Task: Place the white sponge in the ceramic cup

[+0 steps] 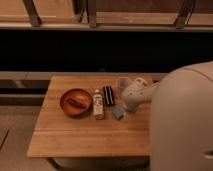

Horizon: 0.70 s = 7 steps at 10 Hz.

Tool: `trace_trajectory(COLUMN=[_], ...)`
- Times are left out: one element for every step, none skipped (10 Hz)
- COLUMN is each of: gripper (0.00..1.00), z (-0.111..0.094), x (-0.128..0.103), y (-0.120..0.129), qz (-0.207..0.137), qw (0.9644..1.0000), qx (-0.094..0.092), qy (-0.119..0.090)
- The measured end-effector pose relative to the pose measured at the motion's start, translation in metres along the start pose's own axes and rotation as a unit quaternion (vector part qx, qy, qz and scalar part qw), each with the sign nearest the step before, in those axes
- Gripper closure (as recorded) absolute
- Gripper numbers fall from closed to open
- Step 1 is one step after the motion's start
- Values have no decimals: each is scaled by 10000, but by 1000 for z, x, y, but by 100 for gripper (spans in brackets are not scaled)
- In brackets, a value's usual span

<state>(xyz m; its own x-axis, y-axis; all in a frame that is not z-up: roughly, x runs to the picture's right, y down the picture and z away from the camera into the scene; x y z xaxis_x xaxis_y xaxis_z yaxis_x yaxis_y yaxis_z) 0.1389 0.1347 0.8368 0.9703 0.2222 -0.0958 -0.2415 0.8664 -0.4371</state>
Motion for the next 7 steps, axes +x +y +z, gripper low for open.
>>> trace_trajectory(gripper=[20,20,20,20,20,20,20], z=[8,14,20,24,28,30,31], x=[2,4,5,8,10,10,10], y=[4,7,9,12,14,14,14], qz=[-361,-696,-1005,-1227,-1427,-1524,-1603], qw=[9991,9970,9938,9907,9874,9856,9841], qx=[-164,-293,-405,-496,-570,-600,-621], qy=[-128,-187,-260,-316,-380,-413,-435])
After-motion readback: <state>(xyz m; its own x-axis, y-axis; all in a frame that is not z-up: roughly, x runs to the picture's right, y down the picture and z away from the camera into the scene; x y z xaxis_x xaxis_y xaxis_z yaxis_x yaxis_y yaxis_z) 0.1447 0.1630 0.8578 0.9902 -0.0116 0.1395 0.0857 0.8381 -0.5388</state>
